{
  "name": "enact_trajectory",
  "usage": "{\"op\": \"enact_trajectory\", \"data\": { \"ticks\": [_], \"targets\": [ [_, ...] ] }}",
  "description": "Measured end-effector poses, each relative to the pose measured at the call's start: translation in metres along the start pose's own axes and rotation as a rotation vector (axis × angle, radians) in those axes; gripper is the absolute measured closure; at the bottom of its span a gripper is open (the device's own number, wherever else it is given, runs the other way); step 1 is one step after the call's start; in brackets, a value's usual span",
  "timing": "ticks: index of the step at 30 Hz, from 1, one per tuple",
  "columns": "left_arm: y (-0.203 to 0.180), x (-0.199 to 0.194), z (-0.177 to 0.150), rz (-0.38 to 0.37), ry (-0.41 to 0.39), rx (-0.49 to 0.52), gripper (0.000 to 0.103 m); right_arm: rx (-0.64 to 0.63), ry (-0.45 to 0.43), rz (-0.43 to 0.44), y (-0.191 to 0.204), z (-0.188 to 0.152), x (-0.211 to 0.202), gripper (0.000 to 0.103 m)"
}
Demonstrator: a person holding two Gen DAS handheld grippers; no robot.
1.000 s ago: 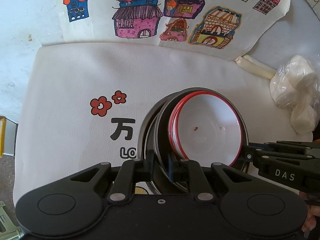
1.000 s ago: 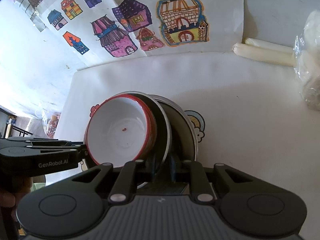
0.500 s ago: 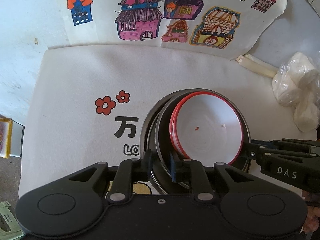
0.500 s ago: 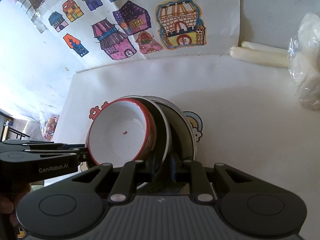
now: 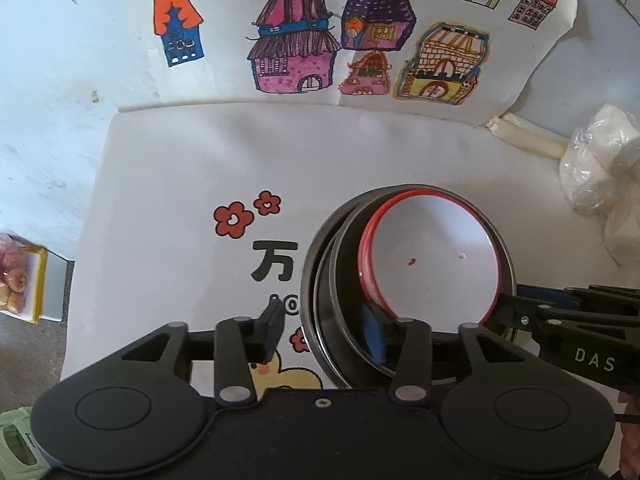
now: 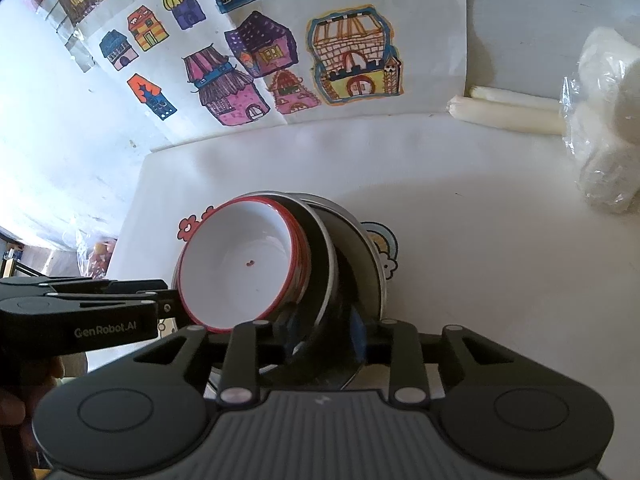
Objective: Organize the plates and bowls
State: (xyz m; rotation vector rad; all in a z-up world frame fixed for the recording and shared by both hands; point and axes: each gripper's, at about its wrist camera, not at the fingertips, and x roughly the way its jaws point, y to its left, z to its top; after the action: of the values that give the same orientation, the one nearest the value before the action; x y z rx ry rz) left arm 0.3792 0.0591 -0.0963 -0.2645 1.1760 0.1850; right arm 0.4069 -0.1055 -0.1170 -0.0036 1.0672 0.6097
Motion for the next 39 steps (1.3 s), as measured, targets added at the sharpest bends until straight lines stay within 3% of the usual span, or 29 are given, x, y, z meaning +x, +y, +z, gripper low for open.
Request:
{"op": "enact_trajectory", "data": {
  "ticks": [12,19,22,29,32,39],
  "targets": [
    [0.006,-0.007,0.000,0.054,-0.023,-0.027,0.029,0.018,-0.036,-0.028,0.000,-0.007,-0.007,0.055],
    [0.009,-0.012,0.002,0.083,-0.062,-0.063,0.019,0.040,-0.075,-0.049,-0.002,-0.010,-0.016,0.035],
    [0.010,-0.014,0.001,0.099,-0.083,-0.071,0.015,0.036,-0.090,-0.053,-0.001,-0.010,-0.021,0.032],
    [0.009,-0.021,0.000,0.104,-0.104,-0.080,0.011,0.026,-0.100,-0.043,0.002,-0.010,-0.027,0.023],
    [0.006,-0.025,-0.001,0.088,-0.116,-0.085,0.002,0.014,-0.112,-0.036,0.003,-0.009,-0.030,0.018],
    [0.002,-0.033,-0.006,0.097,-0.135,-0.124,0.001,0.000,-0.148,-0.020,-0.001,-0.006,-0.040,0.011]
  ]
}}
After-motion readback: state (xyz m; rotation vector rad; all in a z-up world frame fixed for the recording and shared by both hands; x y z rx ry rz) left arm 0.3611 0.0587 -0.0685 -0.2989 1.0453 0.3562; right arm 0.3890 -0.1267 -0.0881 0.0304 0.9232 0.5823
